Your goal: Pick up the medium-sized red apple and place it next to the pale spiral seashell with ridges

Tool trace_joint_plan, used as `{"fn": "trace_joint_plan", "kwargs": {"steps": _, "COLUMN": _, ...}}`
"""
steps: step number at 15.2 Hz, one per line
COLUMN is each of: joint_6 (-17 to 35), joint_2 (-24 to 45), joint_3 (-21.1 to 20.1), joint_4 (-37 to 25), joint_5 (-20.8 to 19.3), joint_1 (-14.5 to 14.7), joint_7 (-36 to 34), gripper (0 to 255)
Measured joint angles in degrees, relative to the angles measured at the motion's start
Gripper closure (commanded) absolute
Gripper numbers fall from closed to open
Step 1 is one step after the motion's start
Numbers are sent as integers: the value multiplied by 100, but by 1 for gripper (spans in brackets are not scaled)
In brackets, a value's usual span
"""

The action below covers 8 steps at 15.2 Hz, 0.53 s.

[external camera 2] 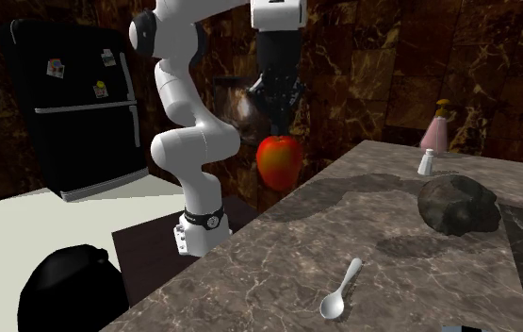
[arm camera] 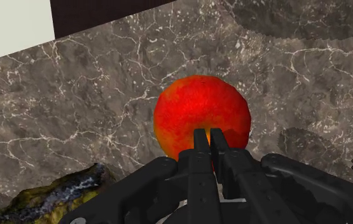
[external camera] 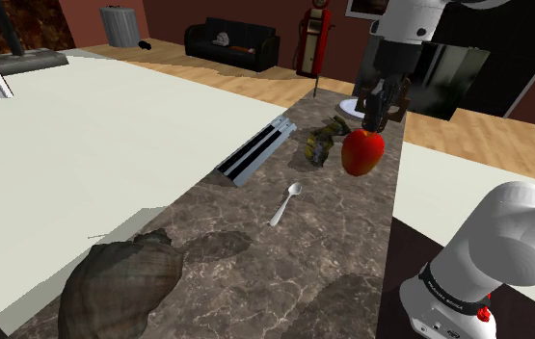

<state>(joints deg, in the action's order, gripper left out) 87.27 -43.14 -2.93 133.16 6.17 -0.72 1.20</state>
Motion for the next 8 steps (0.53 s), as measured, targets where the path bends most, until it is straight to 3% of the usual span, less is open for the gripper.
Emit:
{"fn": "trace_joint_plan", "kwargs": {"steps": 5, "joint_6": -330, "joint_2": 106, "joint_3": 10, "joint_4": -438, "joint_5": -9, "joint_1": 0, "joint_7": -31, "gripper": 255}}
{"fn": "trace_joint_plan", "kwargs": {"steps": 8, "joint_6": -366, "joint_2": 134, "joint_3": -252, "joint_4": -534, "joint_5": 177, "joint_1": 88, "joint_7": -328, "gripper": 255}}
